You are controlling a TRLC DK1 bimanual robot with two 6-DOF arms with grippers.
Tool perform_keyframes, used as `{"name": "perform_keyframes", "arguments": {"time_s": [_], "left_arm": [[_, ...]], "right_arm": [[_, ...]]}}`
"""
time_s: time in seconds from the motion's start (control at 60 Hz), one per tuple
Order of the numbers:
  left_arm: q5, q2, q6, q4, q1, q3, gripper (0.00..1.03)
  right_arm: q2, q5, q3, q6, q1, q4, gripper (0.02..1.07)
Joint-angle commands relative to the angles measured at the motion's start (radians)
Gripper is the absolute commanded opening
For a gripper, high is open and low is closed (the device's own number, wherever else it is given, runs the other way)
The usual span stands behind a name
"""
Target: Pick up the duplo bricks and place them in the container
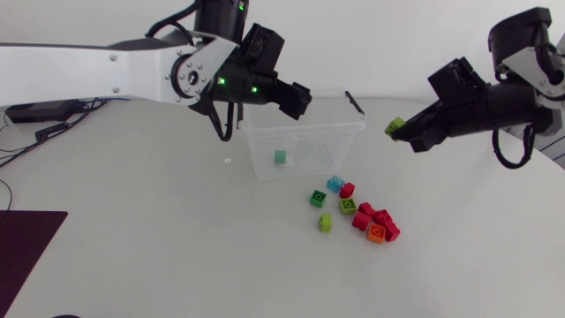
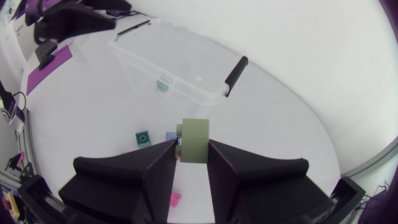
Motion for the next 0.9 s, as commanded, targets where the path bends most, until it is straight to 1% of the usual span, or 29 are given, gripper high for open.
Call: {"name": "perform_keyframes", "arguments": {"time_s": [0.0, 0.133, 0.25, 0.35, 0.4, 0.483, 0.567, 0.583, 0.6, 0.617, 0.65, 0.667, 0.683, 0.7, 0.817, 0.883], "left_arm": [[0.055, -0.077, 0.059, -0.044, -0.021, -0.069, 0.92], [0.104, -0.117, 0.135, -0.077, -0.030, -0.136, 0.92], [0.159, -0.129, 0.250, -0.125, -0.049, -0.212, 0.92], [0.172, -0.123, 0.324, -0.166, -0.069, -0.250, 0.92], [0.172, -0.112, 0.356, -0.169, -0.087, -0.273, 0.92], [0.172, -0.098, 0.390, -0.169, -0.098, -0.288, 0.92], [0.172, -0.058, 0.451, -0.166, -0.116, -0.290, 0.92], [0.172, -0.049, 0.459, -0.166, -0.119, -0.288, 0.92], [0.170, -0.045, 0.465, -0.168, -0.121, -0.287, 0.92], [0.170, -0.031, 0.476, -0.168, -0.124, -0.282, 0.92], [0.167, -0.014, 0.490, -0.169, -0.130, -0.276, 0.92], [0.166, -0.005, 0.497, -0.171, -0.135, -0.273, 0.92], [0.164, 0.001, 0.502, -0.171, -0.136, -0.271, 0.92], [0.156, 0.024, 0.517, -0.185, -0.147, -0.258, 0.92], [0.152, 0.073, 0.566, -0.228, -0.173, -0.224, 0.92], [0.132, 0.109, 0.602, -0.261, -0.195, -0.190, 0.92]], "right_arm": [[0.057, -0.011, 0.063, 0.058, 0.028, 0.001, 0.32], [0.113, -0.025, 0.132, 0.108, 0.066, 0.049, 0.32], [0.189, -0.025, 0.203, 0.147, 0.108, 0.084, 0.32], [0.265, -0.020, 0.262, 0.170, 0.140, 0.106, 0.33], [0.304, -0.014, 0.295, 0.174, 0.154, 0.110, 0.33], [0.376, 0.004, 0.350, 0.187, 0.174, 0.127, 0.33], [0.475, 0.040, 0.419, 0.197, 0.198, 0.147, 0.35], [0.489, 0.041, 0.428, 0.197, 0.201, 0.144, 0.37], [0.502, 0.046, 0.437, 0.197, 0.206, 0.141, 0.41], [0.517, 0.051, 0.448, 0.197, 0.209, 0.139, 0.49], [0.534, 0.060, 0.457, 0.197, 0.215, 0.139, 0.66], [0.538, 0.066, 0.460, 0.197, 0.217, 0.139, 0.77], [0.541, 0.070, 0.460, 0.196, 0.218, 0.139, 0.84], [0.540, 0.075, 0.457, 0.196, 0.218, 0.139, 1.03], [0.455, 0.070, 0.391, 0.197, 0.203, 0.170, 1.03], [0.370, 0.060, 0.331, 0.197, 0.178, 0.191, 1.03]]}}
